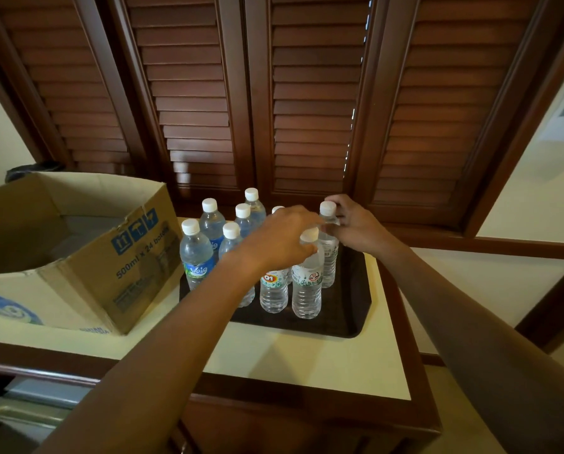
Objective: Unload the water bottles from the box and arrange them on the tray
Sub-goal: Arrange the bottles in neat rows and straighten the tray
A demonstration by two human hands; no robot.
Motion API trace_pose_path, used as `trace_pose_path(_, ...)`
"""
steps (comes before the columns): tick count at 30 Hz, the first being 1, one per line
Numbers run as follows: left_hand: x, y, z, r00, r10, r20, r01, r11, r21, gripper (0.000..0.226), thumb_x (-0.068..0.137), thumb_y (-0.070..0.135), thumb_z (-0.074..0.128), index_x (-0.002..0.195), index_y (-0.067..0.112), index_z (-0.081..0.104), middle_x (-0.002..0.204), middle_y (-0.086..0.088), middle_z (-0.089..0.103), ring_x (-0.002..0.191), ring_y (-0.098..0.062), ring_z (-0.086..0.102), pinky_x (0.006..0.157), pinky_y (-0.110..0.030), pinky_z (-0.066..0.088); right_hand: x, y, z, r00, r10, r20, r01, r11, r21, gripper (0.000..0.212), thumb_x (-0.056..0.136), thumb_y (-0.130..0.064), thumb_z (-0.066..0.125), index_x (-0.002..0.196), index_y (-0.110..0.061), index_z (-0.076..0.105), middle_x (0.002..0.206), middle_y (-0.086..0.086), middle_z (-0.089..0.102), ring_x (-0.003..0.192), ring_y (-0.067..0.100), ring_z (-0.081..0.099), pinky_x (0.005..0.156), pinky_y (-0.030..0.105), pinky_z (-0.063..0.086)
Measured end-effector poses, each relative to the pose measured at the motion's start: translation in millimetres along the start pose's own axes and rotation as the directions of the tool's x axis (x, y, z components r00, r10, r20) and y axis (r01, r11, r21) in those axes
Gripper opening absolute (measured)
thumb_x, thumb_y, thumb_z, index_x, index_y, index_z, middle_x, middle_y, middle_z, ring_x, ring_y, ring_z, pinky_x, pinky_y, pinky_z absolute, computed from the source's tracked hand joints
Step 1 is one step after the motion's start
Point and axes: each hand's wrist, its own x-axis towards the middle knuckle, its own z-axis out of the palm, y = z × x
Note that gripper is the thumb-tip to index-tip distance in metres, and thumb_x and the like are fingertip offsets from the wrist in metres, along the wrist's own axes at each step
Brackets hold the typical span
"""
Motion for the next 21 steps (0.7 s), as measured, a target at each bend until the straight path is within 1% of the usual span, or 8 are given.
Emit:
trace_pose_path(2, 4, -2, -8, 0.996, 0.042, 0.075, -0.044, 0.999, 0.018, 0.043, 0.09, 0.02, 0.075, 0.132, 0.027, 0.067, 0.126, 0.002, 0.068, 0.109, -0.016, 0.063, 0.091, -0.036, 0.052, -3, -3, -1, 0.999, -0.029, -0.025, 0.029, 0.999, 0.017, 0.056, 0.086, -0.04, 0.078, 0.135, -0.036, 0.051, 0.13, -0.003, 0.066, 0.115, 0.018, 0.066, 0.097, 0.045, 0.054)
trace_pose_path(5, 9, -4, -14, 0.996, -0.012, 0.084, 0.012, 1.0, 0.006, 0.035, 0.087, 0.022, 0.079, 0.122, 0.025, 0.074, 0.114, 0.001, 0.074, 0.093, -0.012, 0.063, 0.086, -0.036, 0.055, -2, -1, -2, 0.997, -0.036, -0.07, 0.038, 0.999, 0.034, 0.04, 0.091, -0.036, 0.075, 0.129, -0.033, 0.062, 0.123, -0.004, 0.071, 0.109, 0.014, 0.069, 0.095, 0.04, 0.056)
trace_pose_path(8, 9, 0, -13, 0.998, -0.053, 0.043, 0.053, 0.999, -0.01, 0.03, 0.079, 0.032, 0.085, 0.106, 0.021, 0.078, 0.099, 0.002, 0.075, 0.09, -0.014, 0.067, 0.084, -0.042, 0.058, -2, 1, -4, 0.997, -0.016, -0.072, 0.018, 1.0, 0.02, 0.044, 0.092, -0.032, 0.074, 0.134, -0.027, 0.061, 0.125, -0.001, 0.071, 0.113, 0.016, 0.068, 0.096, 0.039, 0.056)
trace_pose_path(10, 7, 3, -12, 0.998, -0.069, 0.009, 0.069, 0.998, -0.004, 0.032, 0.077, 0.039, 0.086, 0.102, 0.02, 0.078, 0.095, 0.003, 0.075, 0.09, -0.015, 0.068, 0.082, -0.04, 0.057, -1, 1, -5, 0.998, -0.028, -0.058, 0.028, 1.0, 0.008, 0.045, 0.093, -0.03, 0.073, 0.135, -0.028, 0.058, 0.126, -0.001, 0.07, 0.114, 0.017, 0.067, 0.094, 0.039, 0.056)
trace_pose_path(14, 5, 4, -8, 0.995, -0.098, -0.035, 0.098, 0.995, 0.001, 0.037, 0.077, 0.042, 0.086, 0.106, 0.02, 0.077, 0.098, 0.004, 0.075, 0.092, -0.012, 0.066, 0.067, -0.024, 0.047, -2, -1, -7, 0.998, -0.066, -0.019, 0.066, 0.998, 0.011, 0.053, 0.094, -0.028, 0.071, 0.142, -0.04, 0.049, 0.132, -0.003, 0.065, 0.109, 0.013, 0.069, 0.084, 0.038, 0.06)
trace_pose_path(16, 3, 3, -9, 0.995, -0.097, -0.038, 0.095, 0.995, -0.039, 0.039, 0.077, 0.04, 0.086, 0.108, 0.019, 0.076, 0.099, 0.004, 0.075, 0.091, -0.011, 0.066, 0.07, -0.024, 0.05, 0, -1, -7, 0.995, -0.101, -0.005, 0.101, 0.994, 0.032, 0.053, 0.094, -0.024, 0.071, 0.14, -0.044, 0.052, 0.133, -0.008, 0.064, 0.113, 0.009, 0.067, 0.085, 0.033, 0.06)
trace_pose_path(18, -1, 3, -13, 0.998, -0.063, -0.026, 0.061, 0.996, -0.065, 0.042, 0.079, 0.036, 0.086, 0.116, 0.02, 0.075, 0.105, 0.004, 0.074, 0.092, -0.009, 0.065, 0.08, -0.028, 0.053, 1, -1, -7, 0.993, -0.11, -0.032, 0.111, 0.993, 0.037, 0.044, 0.094, -0.021, 0.07, 0.133, -0.039, 0.061, 0.128, -0.01, 0.068, 0.108, 0.004, 0.068, 0.081, 0.025, 0.06)
trace_pose_path(21, -1, 2, -15, 1.0, -0.014, 0.027, 0.015, 0.999, -0.051, 0.037, 0.083, 0.027, 0.083, 0.119, 0.023, 0.075, 0.106, 0.005, 0.075, 0.087, -0.007, 0.063, 0.08, -0.03, 0.053, 4, -2, -7, 0.989, -0.09, -0.114, 0.09, 0.996, -0.005, 0.033, 0.089, -0.027, 0.077, 0.12, -0.032, 0.069, 0.11, -0.01, 0.074, 0.092, 0.002, 0.071, 0.081, 0.029, 0.061)
